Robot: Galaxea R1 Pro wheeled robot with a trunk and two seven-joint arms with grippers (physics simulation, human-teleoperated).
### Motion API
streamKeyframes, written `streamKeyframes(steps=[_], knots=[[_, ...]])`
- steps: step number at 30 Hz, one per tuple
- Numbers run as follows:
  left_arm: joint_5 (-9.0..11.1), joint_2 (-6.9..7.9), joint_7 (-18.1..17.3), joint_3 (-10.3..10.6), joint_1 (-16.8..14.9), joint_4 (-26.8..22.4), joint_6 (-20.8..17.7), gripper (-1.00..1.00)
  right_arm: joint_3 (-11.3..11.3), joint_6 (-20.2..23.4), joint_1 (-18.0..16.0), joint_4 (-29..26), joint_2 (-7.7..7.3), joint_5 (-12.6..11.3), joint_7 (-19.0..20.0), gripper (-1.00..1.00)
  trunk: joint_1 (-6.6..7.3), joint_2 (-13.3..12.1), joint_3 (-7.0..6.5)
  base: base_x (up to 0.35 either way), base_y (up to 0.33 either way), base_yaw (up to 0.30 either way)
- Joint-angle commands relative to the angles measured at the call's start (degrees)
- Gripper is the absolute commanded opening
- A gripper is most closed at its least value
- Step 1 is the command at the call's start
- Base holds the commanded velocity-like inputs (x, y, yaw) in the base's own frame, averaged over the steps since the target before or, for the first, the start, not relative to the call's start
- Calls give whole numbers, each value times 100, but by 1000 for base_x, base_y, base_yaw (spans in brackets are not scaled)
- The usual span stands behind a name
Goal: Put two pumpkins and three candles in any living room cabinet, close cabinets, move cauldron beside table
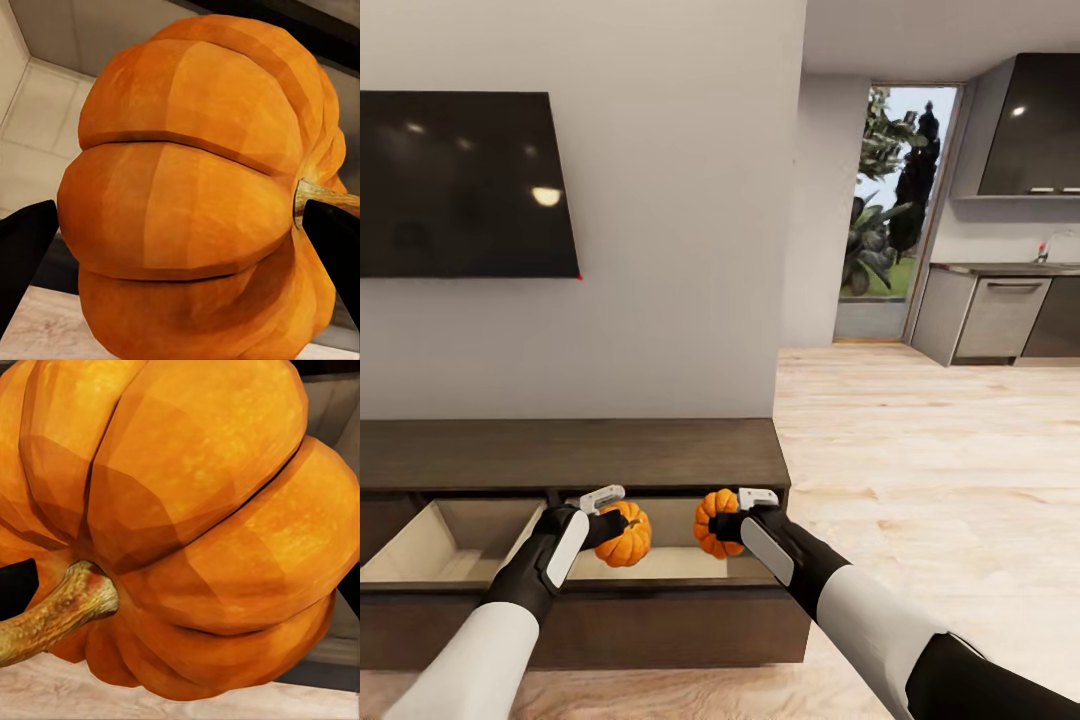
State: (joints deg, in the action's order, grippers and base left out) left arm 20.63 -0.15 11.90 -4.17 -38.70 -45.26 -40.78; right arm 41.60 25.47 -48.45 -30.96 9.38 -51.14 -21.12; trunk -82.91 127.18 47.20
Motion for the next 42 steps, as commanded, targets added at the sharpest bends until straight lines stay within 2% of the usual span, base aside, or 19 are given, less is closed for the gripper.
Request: streamKeyframes(steps=[1,11,36,42], knots=[[65,-2,50,-5,-4,-9,-20,-100,46,-12,-7,-7,-5,-59,-50,-100,1,3,6,0,0,0],[71,6,46,-12,-4,-9,-17,-100,58,-31,-7,-8,-6,-62,-50,-100,1,3,6,5,0,0],[64,7,-12,-21,-3,-8,-17,-100,58,-25,-7,-15,2,-62,-50,-100,1,3,6,160,0,0],[63,7,-4,-17,-1,-9,-17,-100,58,-24,-7,-15,2,-63,-50,-100,1,3,6,39,0,0]])
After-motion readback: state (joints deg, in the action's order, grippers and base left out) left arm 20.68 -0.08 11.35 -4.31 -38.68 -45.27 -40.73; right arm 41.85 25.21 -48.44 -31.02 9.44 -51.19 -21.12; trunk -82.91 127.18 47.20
